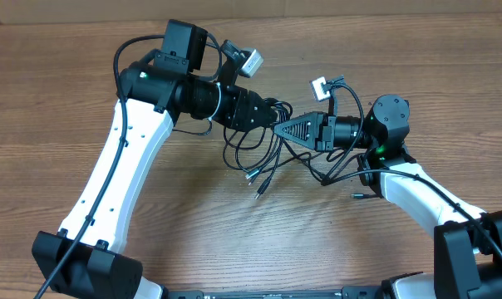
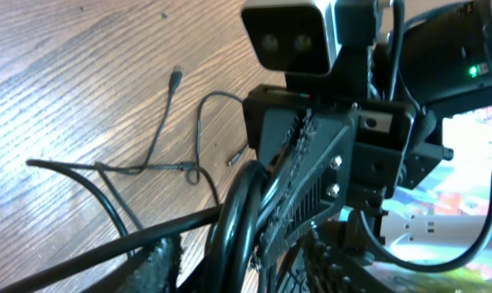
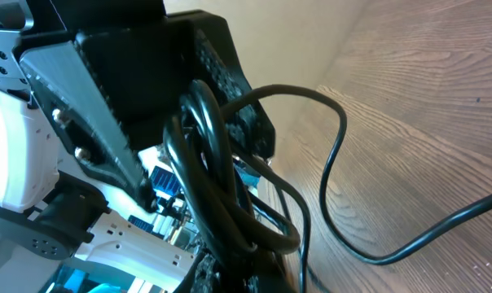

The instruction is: Untangle cables

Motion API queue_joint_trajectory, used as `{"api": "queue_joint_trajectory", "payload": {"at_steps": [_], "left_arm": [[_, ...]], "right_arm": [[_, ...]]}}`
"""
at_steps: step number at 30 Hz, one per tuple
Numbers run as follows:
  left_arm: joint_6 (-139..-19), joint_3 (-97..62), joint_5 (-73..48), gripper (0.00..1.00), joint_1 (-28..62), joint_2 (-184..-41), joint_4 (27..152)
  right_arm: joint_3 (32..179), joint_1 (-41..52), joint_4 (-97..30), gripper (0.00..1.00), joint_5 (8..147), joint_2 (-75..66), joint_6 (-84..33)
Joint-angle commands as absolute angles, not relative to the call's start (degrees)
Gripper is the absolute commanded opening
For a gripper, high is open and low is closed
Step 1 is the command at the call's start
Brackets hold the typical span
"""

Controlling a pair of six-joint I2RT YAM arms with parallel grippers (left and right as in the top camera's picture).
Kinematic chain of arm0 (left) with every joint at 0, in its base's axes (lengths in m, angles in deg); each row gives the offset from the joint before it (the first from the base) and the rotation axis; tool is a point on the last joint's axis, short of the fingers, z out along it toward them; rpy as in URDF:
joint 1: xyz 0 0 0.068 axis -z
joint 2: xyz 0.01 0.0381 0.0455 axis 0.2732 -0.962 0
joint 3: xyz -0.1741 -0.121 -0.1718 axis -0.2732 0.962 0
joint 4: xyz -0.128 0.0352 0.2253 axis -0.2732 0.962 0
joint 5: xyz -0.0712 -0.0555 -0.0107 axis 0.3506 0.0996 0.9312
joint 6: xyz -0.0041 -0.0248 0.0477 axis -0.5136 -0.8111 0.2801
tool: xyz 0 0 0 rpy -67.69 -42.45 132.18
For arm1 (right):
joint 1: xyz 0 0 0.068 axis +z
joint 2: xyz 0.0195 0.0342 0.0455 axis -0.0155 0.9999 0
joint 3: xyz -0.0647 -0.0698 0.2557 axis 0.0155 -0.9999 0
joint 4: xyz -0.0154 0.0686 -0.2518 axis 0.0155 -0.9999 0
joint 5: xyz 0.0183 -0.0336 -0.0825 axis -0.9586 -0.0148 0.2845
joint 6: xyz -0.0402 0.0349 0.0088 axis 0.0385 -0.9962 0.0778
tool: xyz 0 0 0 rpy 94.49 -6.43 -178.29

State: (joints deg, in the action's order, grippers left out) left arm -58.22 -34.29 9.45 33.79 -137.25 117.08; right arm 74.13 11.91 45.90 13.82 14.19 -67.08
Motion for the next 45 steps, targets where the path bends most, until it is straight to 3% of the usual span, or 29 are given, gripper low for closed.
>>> {"api": "queue_joint_trajectory", "payload": {"at_steps": [1, 9, 18, 20, 23, 25, 28, 32, 41, 43, 45], "left_arm": [[-58.37, -33.72, 6.57, 0.47, 34.27, -137.33, 118.06], [-66.37, -33.72, 0.51, 0.21, 34.20, -137.33, 117.29], [-68.88, -33.72, -5.17, 0.10, 34.20, -137.33, 117.45], [-68.86, -33.72, -5.28, 0.16, 34.20, -137.33, 117.62], [-68.82, -33.74, -5.30, 0.34, 34.20, -137.33, 118.47], [-68.66, -33.74, -5.30, 0.35, 34.20, -137.31, 119.13], [-68.42, -33.76, -5.35, 0.33, 34.20, -137.31, 119.94], [-68.71, -33.96, -5.28, 0.18, 34.20, -137.25, 120.84], [-68.62, -41.09, -6.81, 0.22, 34.20, -137.20, 128.31], [-68.60, -42.75, -8.60, 0.33, 34.20, -137.20, 129.77], [-68.60, -44.12, -10.37, 0.57, 34.20, -137.20, 131.06]], "right_arm": [[74.28, 12.35, 46.16, 0.04, 13.71, 14.15, -66.71], [74.28, 12.35, 46.14, 0.04, 13.71, 14.15, -66.68], [74.28, 12.35, 46.14, 0.04, 13.69, 14.15, -66.68], [74.28, 12.35, 46.14, 0.04, 13.66, 14.15, -66.68], [74.28, 12.35, 46.14, 0.04, 13.69, 14.15, -66.68], [74.28, 12.35, 46.14, 0.04, 13.69, 14.15, -66.68], [74.28, 12.35, 46.14, 0.04, 13.69, 14.15, -66.68], [74.28, 12.35, 46.14, 0.04, 13.69, 14.15, -66.66], [74.28, 12.35, 46.12, 0.04, 13.71, 14.15, -65.61], [74.28, 12.35, 46.12, 0.04, 13.71, 14.15, -65.61], [74.28, 12.35, 46.12, 0.04, 13.71, 14.15, -65.61]]}}
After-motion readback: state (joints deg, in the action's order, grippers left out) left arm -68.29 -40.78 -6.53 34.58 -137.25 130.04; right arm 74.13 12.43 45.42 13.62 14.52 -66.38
